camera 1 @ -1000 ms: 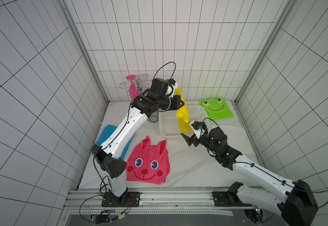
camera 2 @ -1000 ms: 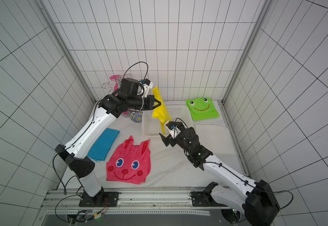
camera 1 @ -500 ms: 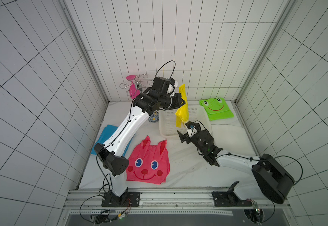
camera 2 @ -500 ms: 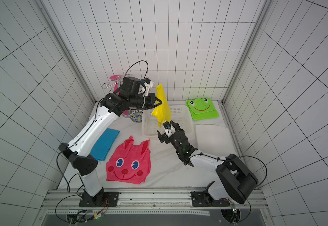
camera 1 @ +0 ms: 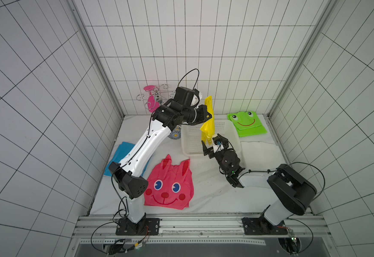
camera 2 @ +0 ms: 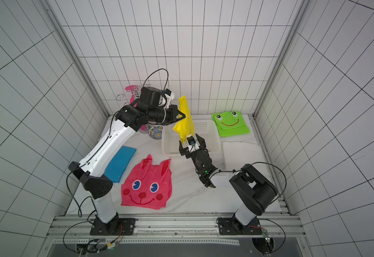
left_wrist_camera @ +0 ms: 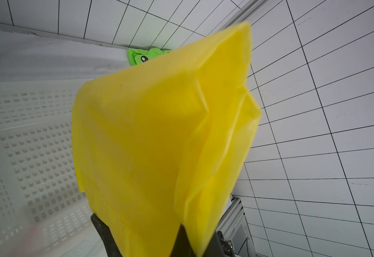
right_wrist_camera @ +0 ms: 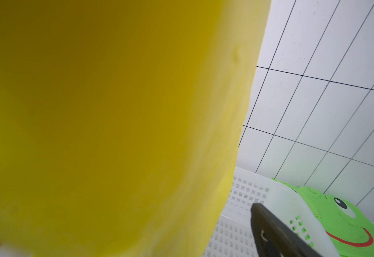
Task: Put the folded raincoat in the basket
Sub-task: Place the raincoat in the basket.
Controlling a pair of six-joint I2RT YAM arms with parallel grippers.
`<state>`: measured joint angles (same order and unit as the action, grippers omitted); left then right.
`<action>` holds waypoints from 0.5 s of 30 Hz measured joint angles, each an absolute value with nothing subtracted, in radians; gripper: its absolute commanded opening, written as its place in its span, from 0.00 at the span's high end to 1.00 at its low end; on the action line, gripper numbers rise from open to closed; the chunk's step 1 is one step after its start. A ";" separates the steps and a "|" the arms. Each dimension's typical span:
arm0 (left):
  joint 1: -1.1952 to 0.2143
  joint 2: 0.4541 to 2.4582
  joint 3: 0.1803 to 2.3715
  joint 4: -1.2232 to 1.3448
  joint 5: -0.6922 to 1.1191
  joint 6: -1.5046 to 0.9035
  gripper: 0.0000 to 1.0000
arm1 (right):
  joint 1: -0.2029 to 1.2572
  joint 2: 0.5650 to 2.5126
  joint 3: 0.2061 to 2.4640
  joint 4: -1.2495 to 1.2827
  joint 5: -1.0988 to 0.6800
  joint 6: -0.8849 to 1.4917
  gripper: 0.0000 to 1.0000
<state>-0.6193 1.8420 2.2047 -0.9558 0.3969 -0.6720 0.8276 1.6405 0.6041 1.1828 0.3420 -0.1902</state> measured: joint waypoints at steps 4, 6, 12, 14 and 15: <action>-0.619 1.842 2.205 -0.962 0.397 -0.683 1.00 | 0.833 1.698 0.630 1.261 0.384 -0.220 0.20; -0.619 1.842 2.205 -0.962 0.397 -0.690 1.00 | 0.834 1.705 0.636 1.282 0.386 -0.224 0.20; -0.611 1.846 2.206 -0.963 0.405 -0.710 1.00 | 0.834 1.705 0.649 1.326 0.406 -0.240 0.36; -0.607 1.850 2.207 -0.964 0.406 -0.713 1.00 | 0.834 1.705 0.649 1.335 0.414 -0.261 0.50; -0.606 1.853 2.207 -0.965 0.406 -0.715 1.00 | 0.834 1.705 0.649 1.335 0.417 -0.272 0.56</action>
<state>-0.6060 1.8526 2.2066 -0.9653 0.4061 -0.7151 0.8337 1.7054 0.6495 1.3354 0.4168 -0.2718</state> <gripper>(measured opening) 0.044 0.552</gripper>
